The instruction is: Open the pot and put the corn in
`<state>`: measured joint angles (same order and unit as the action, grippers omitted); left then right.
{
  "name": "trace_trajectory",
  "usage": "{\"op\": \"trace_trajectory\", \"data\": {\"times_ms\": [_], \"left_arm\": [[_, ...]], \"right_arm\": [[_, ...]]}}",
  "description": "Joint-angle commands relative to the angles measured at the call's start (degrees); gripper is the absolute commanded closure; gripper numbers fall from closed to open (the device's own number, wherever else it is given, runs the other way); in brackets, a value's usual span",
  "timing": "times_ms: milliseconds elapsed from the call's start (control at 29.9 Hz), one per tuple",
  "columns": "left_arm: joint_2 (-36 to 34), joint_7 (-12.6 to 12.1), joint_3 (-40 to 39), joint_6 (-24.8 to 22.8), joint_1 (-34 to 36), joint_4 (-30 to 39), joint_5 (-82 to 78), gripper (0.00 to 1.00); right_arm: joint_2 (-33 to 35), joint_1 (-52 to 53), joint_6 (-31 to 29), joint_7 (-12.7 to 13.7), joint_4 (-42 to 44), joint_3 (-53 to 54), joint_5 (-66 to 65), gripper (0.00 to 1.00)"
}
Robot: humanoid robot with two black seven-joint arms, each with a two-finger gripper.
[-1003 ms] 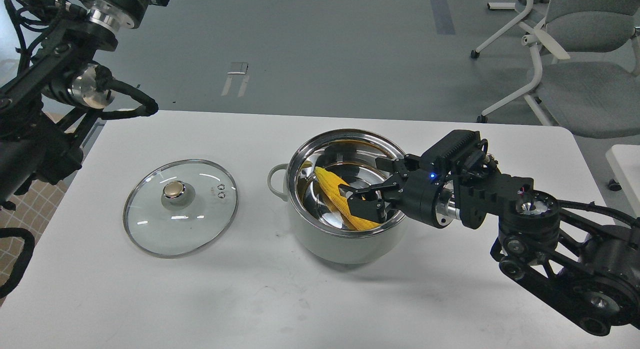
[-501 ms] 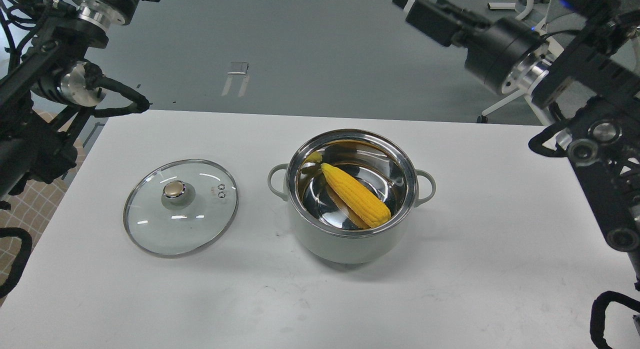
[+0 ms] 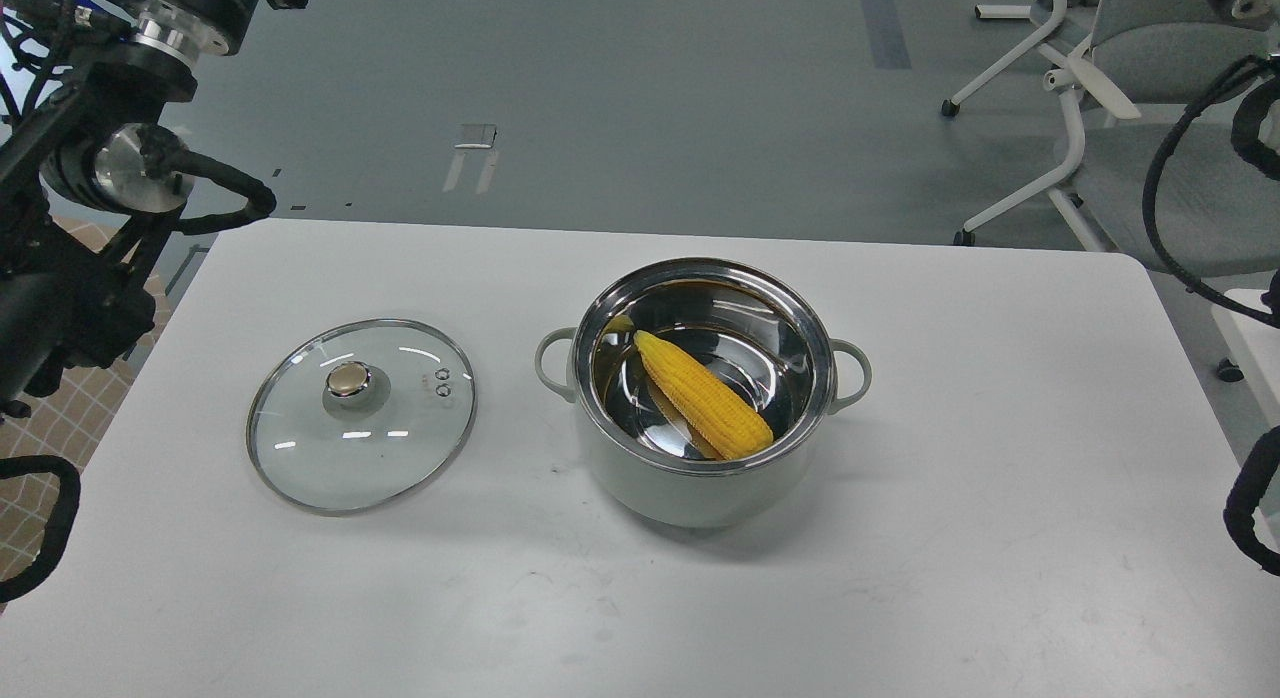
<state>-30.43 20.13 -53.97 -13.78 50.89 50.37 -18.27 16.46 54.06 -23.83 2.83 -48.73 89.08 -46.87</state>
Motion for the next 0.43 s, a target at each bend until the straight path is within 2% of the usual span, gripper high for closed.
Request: {"op": "trace_trajectory", "data": {"times_ms": [0,134,201,401], "left_arm": [[0.72,-1.41,0.10,-0.19,0.17,-3.08,-0.01,0.02],[3.35,-1.67,-0.08,-1.41,0.61,-7.12,0.08,0.02],[4.76,-1.67,-0.43,-3.09,0.78,-7.30,0.16,0.02],[5.82,-2.55,-1.84,-3.53,0.87,-7.30,1.22,0.02]], "right_arm": [[0.33,-0.19,0.01,-0.72,6.02,0.04,10.31,0.00],[0.85,-0.01,1.06,-0.81,9.00,0.04,13.03,0.00],[1.82,-0.10,2.29,-1.07,9.01,0.04,13.65,0.00],[1.73,-0.27,2.56,-2.56,8.74,0.04,13.82,0.00]]}}
